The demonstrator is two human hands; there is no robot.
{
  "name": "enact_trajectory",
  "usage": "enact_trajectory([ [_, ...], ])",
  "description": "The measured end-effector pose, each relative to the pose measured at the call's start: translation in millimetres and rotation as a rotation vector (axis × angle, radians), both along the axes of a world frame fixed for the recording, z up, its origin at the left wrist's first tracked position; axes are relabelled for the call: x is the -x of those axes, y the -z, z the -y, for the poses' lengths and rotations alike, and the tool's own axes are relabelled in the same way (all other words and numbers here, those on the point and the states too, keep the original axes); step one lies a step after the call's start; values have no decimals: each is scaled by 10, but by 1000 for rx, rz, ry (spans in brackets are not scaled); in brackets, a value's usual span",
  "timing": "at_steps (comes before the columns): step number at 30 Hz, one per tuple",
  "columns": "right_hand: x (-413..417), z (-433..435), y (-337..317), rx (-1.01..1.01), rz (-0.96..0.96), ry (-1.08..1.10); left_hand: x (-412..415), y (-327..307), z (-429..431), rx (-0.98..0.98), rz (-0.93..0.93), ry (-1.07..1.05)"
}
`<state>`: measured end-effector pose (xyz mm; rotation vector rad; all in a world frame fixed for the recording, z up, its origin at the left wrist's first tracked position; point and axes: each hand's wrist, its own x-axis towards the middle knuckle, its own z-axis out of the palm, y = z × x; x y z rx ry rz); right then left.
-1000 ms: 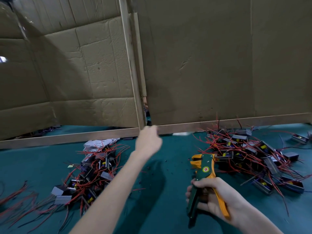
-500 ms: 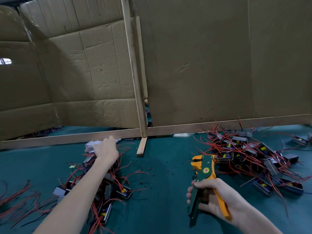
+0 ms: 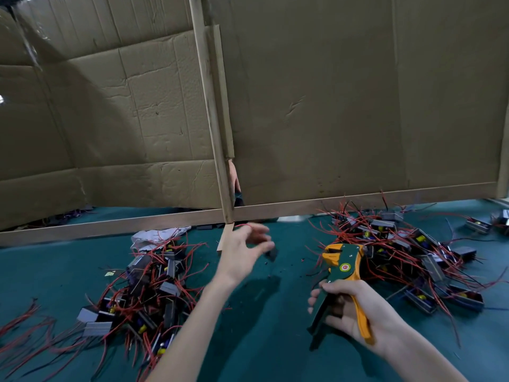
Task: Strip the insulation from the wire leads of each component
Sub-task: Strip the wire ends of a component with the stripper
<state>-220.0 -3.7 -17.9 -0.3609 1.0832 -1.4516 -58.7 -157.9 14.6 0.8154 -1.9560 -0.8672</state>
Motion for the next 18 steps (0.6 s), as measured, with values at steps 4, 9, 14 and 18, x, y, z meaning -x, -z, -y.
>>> enact_trajectory([
  [4, 9, -4, -5, 7, -17, -5, -34, 183, 44, -31, 156, 47],
  [9, -21, -3, 12, -8, -6, -2, -76, 77, 57, -198, 72, 167],
  [14, -28, -6, 10, 0, 7, 5, -44, -20, -12, -240, 69, 209],
  [18, -19, -24, -8, 10, -1, 17, -79, -43, 7, -248, 398, 136],
])
